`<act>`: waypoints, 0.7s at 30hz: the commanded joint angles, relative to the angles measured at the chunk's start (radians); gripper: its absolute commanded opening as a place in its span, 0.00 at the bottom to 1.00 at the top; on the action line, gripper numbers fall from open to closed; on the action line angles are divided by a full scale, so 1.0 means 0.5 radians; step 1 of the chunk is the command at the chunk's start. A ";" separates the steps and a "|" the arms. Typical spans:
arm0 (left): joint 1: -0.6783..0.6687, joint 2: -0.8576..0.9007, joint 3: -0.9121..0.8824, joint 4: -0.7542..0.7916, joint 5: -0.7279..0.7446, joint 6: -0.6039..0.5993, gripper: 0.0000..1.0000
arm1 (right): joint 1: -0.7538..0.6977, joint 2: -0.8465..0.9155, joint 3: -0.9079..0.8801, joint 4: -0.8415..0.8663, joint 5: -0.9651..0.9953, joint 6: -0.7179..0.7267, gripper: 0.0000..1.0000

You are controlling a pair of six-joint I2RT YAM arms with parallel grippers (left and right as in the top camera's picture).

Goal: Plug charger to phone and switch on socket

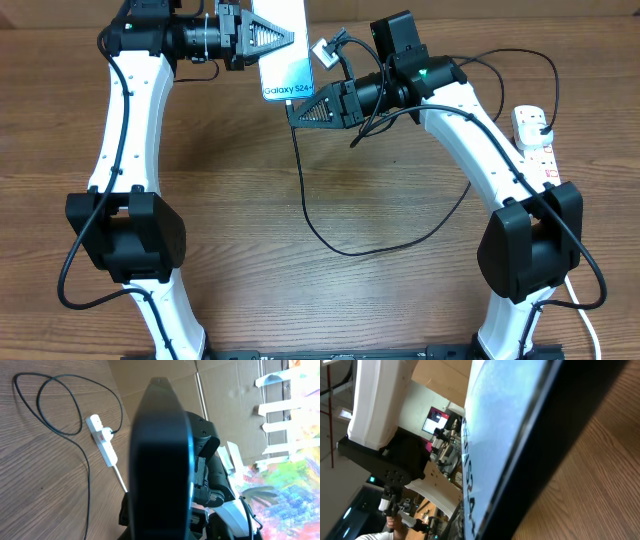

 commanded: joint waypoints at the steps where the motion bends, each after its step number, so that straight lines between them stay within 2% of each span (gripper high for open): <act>1: -0.014 -0.060 0.018 0.007 0.079 -0.027 0.04 | -0.005 0.003 0.013 0.018 0.026 0.027 0.04; 7: -0.014 -0.060 0.018 0.007 0.079 -0.019 0.04 | -0.010 0.003 0.013 0.095 0.025 0.121 0.04; 21: -0.013 -0.060 0.018 0.007 0.070 0.018 0.04 | -0.010 0.003 0.013 0.109 0.026 0.121 0.04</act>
